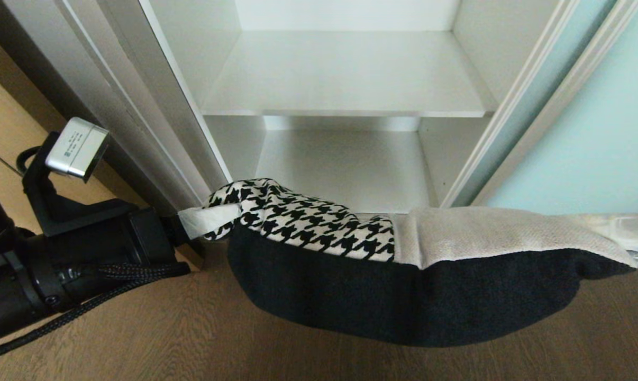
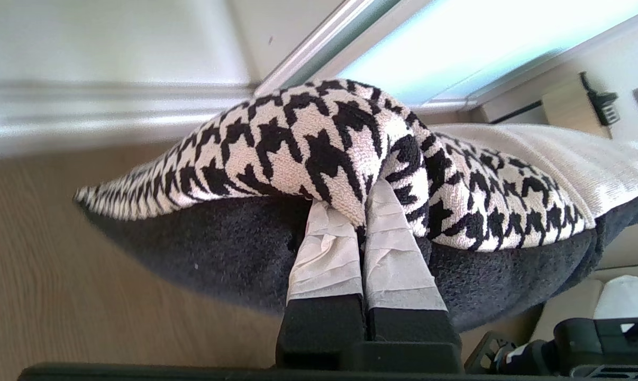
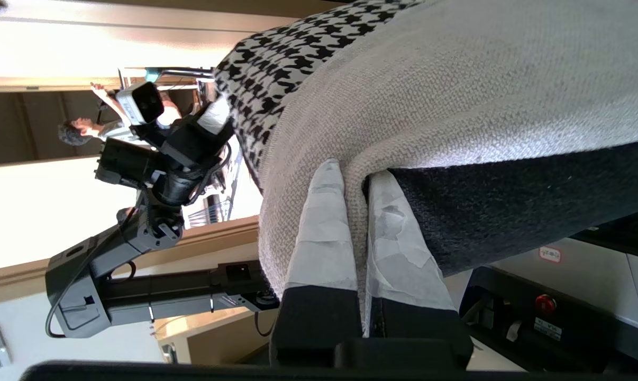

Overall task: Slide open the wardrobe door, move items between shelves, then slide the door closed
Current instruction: Place the pillow on the higher shelf

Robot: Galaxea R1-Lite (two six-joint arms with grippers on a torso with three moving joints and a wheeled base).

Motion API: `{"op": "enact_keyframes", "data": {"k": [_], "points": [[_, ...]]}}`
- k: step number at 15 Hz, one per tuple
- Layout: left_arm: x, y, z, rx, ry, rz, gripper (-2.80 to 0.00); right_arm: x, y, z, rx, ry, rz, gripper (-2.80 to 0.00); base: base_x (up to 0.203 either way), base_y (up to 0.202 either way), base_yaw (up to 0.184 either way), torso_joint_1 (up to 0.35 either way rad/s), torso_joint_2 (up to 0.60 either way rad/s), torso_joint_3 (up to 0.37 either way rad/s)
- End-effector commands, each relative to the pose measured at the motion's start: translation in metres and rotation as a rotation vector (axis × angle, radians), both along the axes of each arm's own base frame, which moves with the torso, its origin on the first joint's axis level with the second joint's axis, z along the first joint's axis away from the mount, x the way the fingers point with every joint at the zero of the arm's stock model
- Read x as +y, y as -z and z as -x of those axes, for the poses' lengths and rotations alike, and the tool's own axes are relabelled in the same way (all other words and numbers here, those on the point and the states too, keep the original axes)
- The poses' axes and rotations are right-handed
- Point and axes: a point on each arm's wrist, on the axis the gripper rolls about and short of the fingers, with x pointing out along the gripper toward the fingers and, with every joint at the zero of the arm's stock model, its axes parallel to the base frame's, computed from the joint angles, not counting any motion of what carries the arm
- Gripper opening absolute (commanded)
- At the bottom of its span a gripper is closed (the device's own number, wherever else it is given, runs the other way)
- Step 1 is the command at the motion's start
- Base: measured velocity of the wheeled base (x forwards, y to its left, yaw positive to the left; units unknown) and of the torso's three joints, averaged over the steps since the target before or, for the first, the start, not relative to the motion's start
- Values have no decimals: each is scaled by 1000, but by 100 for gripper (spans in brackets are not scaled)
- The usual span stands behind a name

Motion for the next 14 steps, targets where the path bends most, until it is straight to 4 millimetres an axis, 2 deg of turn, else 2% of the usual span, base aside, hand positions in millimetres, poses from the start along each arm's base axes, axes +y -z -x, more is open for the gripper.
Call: {"op": "enact_keyframes", "data": {"k": [1,14], "points": [[1,-4,2,-14,5,10,-280,0,0,1,3,-2,-4,-280,0,0,0,2,-2,203],[2,-9,5,-29,11,22,-280,-1,-2,4,-9,-4,-8,-280,0,0,0,2,2,201]]}}
